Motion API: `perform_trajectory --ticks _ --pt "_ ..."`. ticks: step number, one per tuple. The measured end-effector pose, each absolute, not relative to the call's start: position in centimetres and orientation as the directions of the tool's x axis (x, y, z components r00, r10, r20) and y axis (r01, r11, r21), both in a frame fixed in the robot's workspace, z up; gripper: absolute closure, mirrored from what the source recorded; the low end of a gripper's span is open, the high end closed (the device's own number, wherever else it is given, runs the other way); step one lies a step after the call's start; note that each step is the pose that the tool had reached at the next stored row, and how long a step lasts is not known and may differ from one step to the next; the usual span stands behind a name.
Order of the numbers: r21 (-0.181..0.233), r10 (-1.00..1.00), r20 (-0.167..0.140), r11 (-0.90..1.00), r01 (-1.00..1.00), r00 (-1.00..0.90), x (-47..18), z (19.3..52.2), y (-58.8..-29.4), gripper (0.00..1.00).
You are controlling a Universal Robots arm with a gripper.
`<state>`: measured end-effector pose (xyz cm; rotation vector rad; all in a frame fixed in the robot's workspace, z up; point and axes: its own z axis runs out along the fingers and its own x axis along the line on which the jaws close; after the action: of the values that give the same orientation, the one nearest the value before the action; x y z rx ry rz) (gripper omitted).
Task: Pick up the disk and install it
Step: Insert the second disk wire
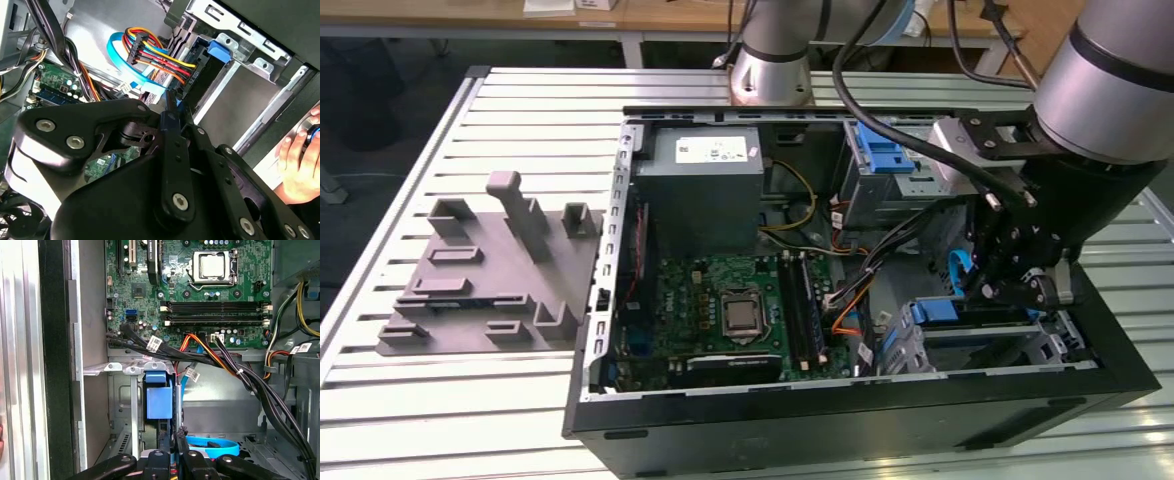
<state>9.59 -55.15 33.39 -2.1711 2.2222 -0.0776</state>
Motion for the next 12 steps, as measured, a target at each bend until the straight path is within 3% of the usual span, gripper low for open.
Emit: perform_trajectory --ticks 12 --pt "-0.059 -1.0 0.01 0.023 -0.998 -0.024 9.66 33.26 -55.34 0.83"
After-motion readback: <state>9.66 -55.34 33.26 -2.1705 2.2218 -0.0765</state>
